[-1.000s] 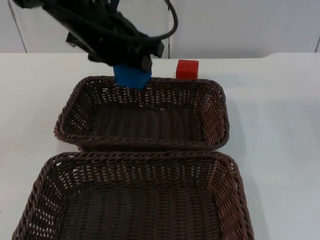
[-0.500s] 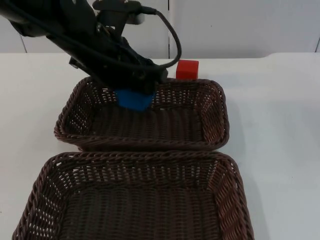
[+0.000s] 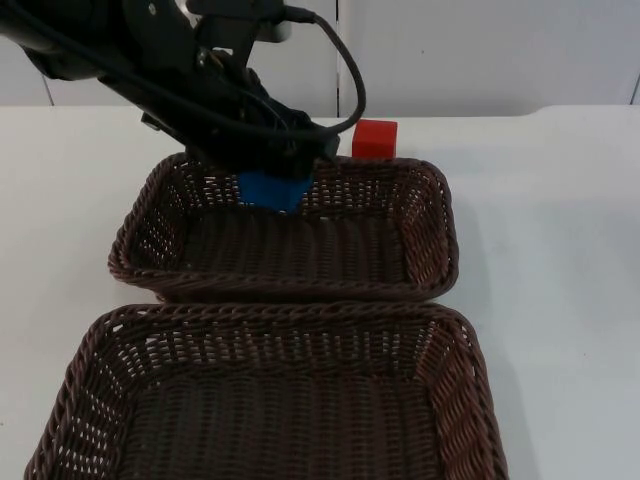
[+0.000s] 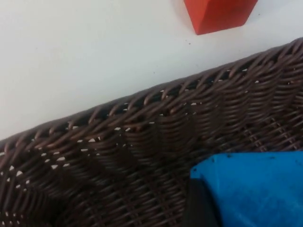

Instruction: Pick up one cube with the left hand and place it into the upper basket. Pick up one cube with the right hand and place it into the lower basket.

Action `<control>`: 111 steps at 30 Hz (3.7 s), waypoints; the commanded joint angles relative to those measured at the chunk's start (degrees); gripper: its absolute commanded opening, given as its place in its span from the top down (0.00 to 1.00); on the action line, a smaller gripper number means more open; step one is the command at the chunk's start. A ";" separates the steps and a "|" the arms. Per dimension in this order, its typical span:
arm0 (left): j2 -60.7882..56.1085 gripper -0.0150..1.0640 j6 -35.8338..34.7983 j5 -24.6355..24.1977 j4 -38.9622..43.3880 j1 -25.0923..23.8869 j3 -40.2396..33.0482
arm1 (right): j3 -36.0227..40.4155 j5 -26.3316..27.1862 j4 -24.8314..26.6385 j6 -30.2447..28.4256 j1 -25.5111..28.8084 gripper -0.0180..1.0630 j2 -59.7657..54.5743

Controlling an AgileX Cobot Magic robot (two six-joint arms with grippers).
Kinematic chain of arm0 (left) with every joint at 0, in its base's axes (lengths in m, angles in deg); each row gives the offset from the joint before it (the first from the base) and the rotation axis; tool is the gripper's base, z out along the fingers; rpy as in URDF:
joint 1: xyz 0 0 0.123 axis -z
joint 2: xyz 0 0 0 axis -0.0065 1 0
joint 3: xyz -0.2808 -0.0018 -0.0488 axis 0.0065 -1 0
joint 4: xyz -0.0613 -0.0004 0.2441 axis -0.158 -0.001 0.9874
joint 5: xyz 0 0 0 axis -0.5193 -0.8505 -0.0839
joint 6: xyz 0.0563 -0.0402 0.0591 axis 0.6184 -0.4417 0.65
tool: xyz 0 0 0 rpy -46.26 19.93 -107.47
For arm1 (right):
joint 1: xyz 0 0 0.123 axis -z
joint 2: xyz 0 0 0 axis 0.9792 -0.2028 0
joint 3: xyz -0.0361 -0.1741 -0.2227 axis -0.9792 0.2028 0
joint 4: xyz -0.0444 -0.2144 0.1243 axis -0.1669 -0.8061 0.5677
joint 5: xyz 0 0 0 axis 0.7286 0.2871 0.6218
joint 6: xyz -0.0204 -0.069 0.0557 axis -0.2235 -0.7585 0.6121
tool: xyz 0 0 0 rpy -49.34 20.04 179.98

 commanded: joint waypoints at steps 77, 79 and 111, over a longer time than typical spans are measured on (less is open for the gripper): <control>-17.20 0.01 -1.24 -12.40 2.42 0.29 -0.42 | -0.49 -0.11 -0.42 -0.37 0.35 0.01 0.12; -19.00 0.01 -1.24 -14.51 3.53 0.29 -0.42 | -0.49 -0.11 -0.42 -0.37 0.35 0.01 0.12; -53.84 0.01 -5.02 -14.62 5.90 0.29 -23.31 | 1.71 2.50 -0.02 -0.36 0.35 0.01 0.12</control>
